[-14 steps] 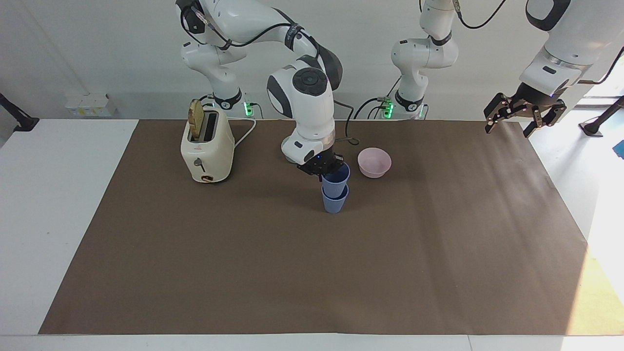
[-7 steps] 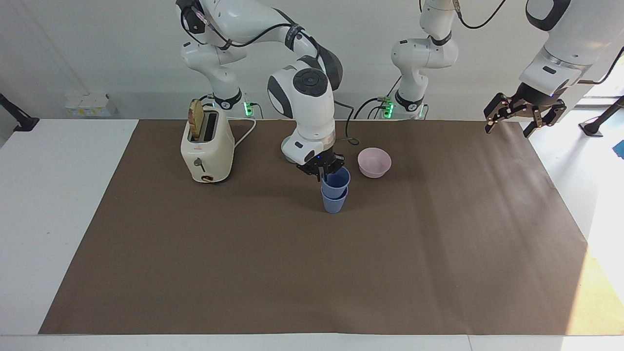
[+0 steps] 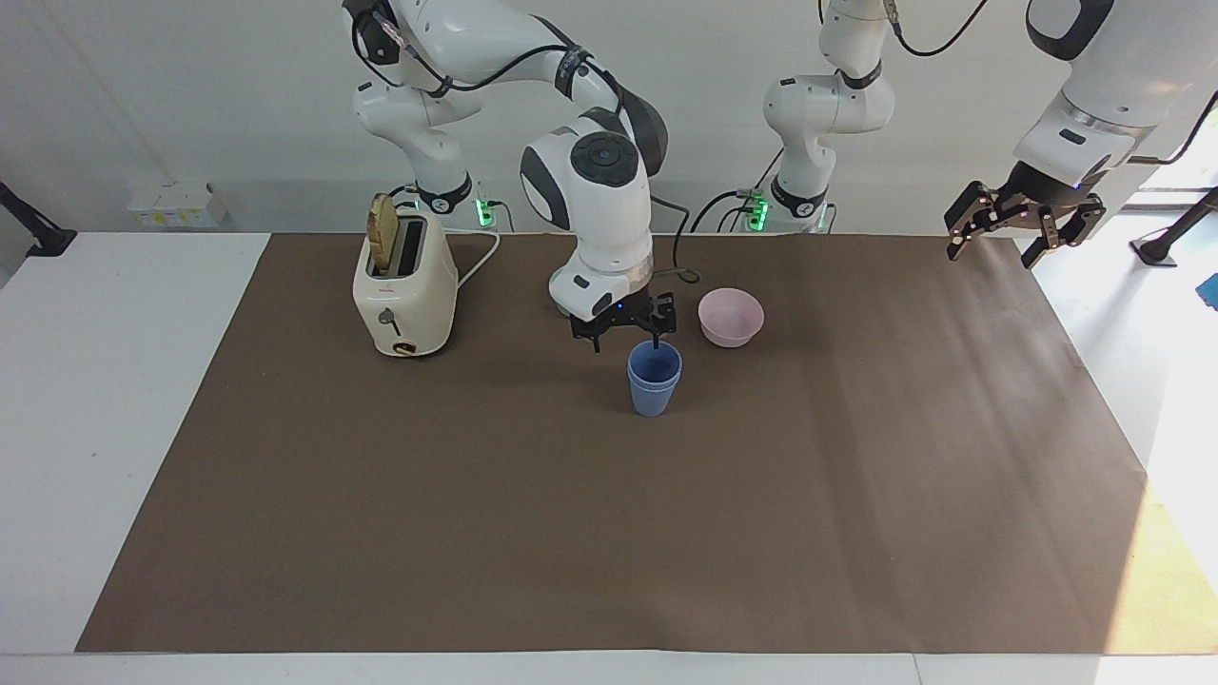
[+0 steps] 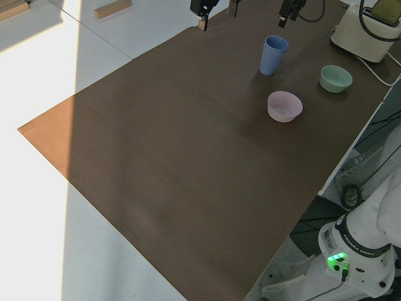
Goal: Stack blue cups with both arms
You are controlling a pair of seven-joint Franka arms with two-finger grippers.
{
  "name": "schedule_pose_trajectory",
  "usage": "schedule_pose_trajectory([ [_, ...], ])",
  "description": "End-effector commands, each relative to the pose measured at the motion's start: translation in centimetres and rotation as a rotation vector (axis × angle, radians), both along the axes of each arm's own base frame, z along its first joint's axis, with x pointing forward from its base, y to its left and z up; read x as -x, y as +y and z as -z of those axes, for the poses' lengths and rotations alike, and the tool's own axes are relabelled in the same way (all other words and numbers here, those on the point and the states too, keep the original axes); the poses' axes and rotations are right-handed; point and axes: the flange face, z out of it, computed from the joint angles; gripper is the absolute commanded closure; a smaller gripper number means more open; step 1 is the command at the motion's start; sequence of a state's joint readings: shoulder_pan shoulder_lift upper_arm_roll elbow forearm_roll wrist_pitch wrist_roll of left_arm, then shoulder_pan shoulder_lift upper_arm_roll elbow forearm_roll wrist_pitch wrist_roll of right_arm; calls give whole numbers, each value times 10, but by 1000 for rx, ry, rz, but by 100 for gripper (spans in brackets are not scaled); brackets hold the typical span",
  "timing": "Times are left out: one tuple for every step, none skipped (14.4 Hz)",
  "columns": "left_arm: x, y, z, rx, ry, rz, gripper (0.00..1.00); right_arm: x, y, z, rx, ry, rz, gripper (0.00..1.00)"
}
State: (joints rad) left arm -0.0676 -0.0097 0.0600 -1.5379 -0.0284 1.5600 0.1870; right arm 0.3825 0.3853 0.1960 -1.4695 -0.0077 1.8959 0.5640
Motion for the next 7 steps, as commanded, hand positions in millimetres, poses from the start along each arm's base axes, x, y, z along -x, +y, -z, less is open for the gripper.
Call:
schedule_pose_trajectory([
  [0,2,-5,-17,7,1,0,-12,-65,-57,14,-41,-50,0],
  [0,2,-5,-17,7,1,0,-13,-82,-75,25,-47,-79,0],
  [0,2,-5,-17,7,1,0,-14,-103,-91,47,-50,-97,0],
  [0,2,-5,-17,7,1,0,-13,-126,-110,75,-73,-108,0],
  [0,2,-5,-17,7,1,0,-10,-144,-131,107,-111,-121,0],
  [0,2,-5,-17,7,1,0,-5,-159,-149,123,-134,-128,0],
  [0,2,-5,-17,7,1,0,-1,-177,-163,129,-139,-123,0],
])
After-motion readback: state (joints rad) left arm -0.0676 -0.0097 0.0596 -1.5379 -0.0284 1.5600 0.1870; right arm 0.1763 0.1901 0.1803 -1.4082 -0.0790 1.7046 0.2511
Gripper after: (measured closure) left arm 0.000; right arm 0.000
